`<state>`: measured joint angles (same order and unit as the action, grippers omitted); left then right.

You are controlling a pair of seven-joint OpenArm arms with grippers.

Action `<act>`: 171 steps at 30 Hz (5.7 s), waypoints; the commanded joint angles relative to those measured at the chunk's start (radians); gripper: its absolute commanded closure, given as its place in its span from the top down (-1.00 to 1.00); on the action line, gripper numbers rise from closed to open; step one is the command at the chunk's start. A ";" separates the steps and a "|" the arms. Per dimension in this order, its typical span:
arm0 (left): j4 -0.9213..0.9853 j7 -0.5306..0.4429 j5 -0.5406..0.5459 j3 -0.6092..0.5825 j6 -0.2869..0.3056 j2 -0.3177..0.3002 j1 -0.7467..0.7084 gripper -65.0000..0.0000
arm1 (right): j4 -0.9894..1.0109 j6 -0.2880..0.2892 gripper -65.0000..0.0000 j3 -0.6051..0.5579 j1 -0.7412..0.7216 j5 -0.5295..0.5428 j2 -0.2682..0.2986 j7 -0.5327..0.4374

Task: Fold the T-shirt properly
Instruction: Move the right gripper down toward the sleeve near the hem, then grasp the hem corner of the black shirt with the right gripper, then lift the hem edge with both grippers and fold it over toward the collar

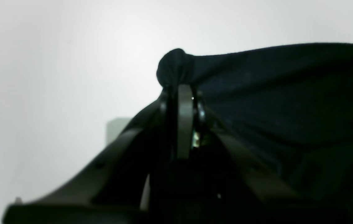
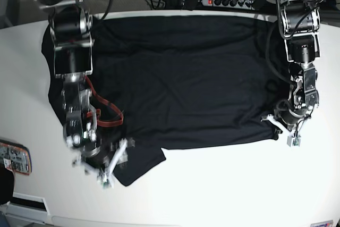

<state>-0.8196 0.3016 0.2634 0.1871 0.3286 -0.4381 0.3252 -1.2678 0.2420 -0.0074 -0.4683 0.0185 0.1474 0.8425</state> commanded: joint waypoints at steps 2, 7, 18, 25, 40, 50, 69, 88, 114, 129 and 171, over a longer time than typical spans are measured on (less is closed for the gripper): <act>-0.010 0.009 -0.002 0.001 -0.004 -0.014 0.016 -1.00 | 0.072 -0.002 0.03 -0.001 -0.063 0.002 0.004 -0.055; -0.010 0.009 -0.002 0.002 -0.004 -0.014 -0.007 -1.00 | 0.305 -0.002 0.03 -0.003 -0.154 -0.002 0.008 -0.171; -0.011 0.008 0.000 0.007 -0.004 -0.014 -0.033 -1.00 | 0.836 -0.002 0.03 -0.004 -0.267 -0.004 0.091 -0.561; -0.011 0.006 0.000 0.002 -0.004 -0.014 -0.028 -1.00 | 0.957 -0.002 0.03 -0.006 -0.266 -0.004 0.091 -0.667; -0.011 0.006 0.000 0.007 -0.004 -0.015 -0.033 -1.00 | 0.954 -0.002 -0.22 -0.006 -0.261 -0.005 0.091 -0.673; -0.011 0.006 -0.009 0.004 -0.006 -0.017 -0.024 -1.00 | 0.851 -0.002 -1.00 -0.004 -0.261 -0.004 0.091 -0.668; -0.010 0.012 -0.013 -0.001 -0.006 -0.046 0.121 -1.00 | 0.761 -0.002 -1.00 0.005 -0.258 -0.004 0.094 -0.670; -0.011 0.005 -0.178 0.001 -0.006 -0.046 0.171 -1.00 | 0.613 -0.003 -1.00 0.145 -0.145 -0.002 0.094 -0.619; -0.467 0.008 -0.171 0.059 -0.007 0.020 -0.154 -1.00 | 0.270 -0.003 -1.00 0.277 0.099 -0.002 0.094 -0.615; -0.617 0.008 -0.171 0.171 -0.007 0.032 -0.249 -1.00 | 0.139 -0.003 -1.00 0.332 0.199 -0.001 0.094 -0.613; -0.866 0.005 -0.169 0.337 -0.007 0.092 -0.550 -1.00 | -0.292 -0.003 -1.00 0.410 0.518 0.002 0.091 -0.489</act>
<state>-1.6665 0.3214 0.1020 0.5121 0.3447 -0.3275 -0.2245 -1.5352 0.2577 0.3927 0.0727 0.0185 0.2188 0.3874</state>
